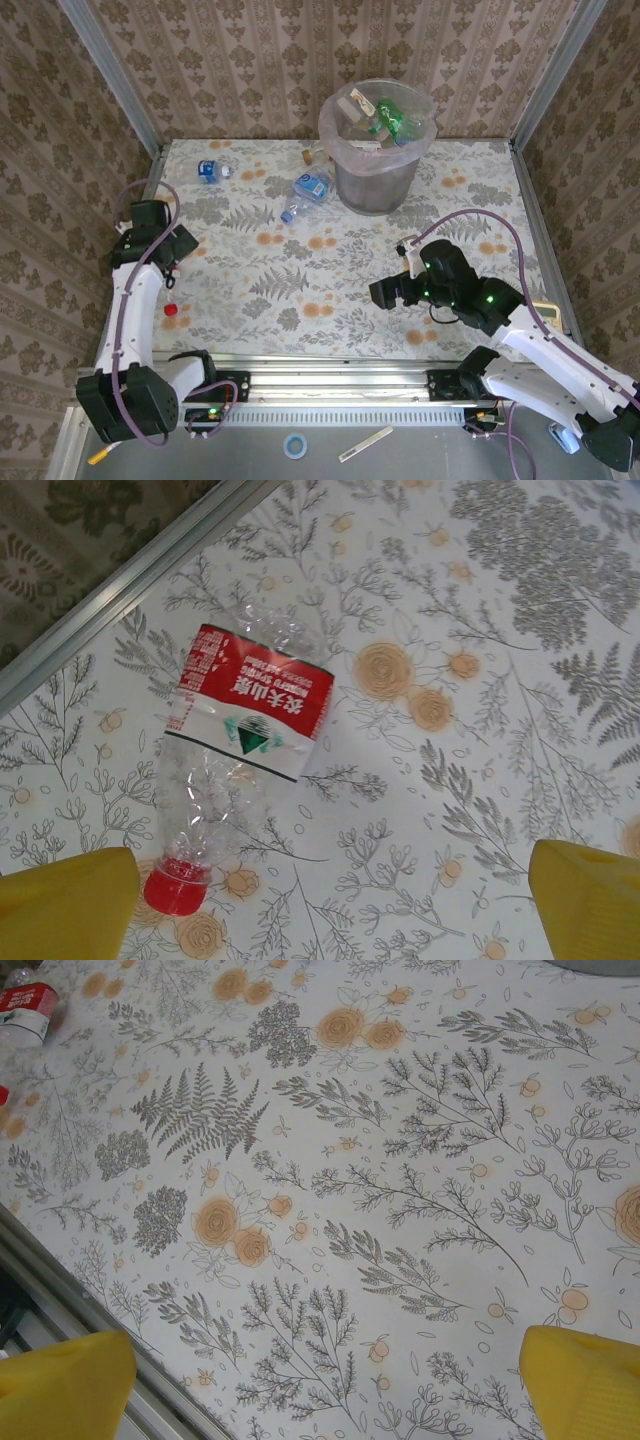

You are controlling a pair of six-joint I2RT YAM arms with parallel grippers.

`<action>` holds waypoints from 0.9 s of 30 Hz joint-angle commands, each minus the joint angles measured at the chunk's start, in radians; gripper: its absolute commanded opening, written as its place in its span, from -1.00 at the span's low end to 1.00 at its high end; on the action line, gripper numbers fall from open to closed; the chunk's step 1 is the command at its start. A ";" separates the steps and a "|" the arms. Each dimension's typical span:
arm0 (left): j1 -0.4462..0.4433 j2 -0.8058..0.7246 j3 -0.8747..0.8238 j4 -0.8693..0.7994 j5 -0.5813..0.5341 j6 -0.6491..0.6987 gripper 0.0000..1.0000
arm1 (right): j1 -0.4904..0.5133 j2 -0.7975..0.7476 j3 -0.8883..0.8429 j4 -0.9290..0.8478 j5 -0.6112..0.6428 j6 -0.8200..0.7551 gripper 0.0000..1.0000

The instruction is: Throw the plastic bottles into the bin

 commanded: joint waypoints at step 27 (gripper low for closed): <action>0.245 0.209 -0.155 0.229 0.241 0.090 1.00 | -0.004 -0.040 -0.008 -0.037 -0.021 0.004 1.00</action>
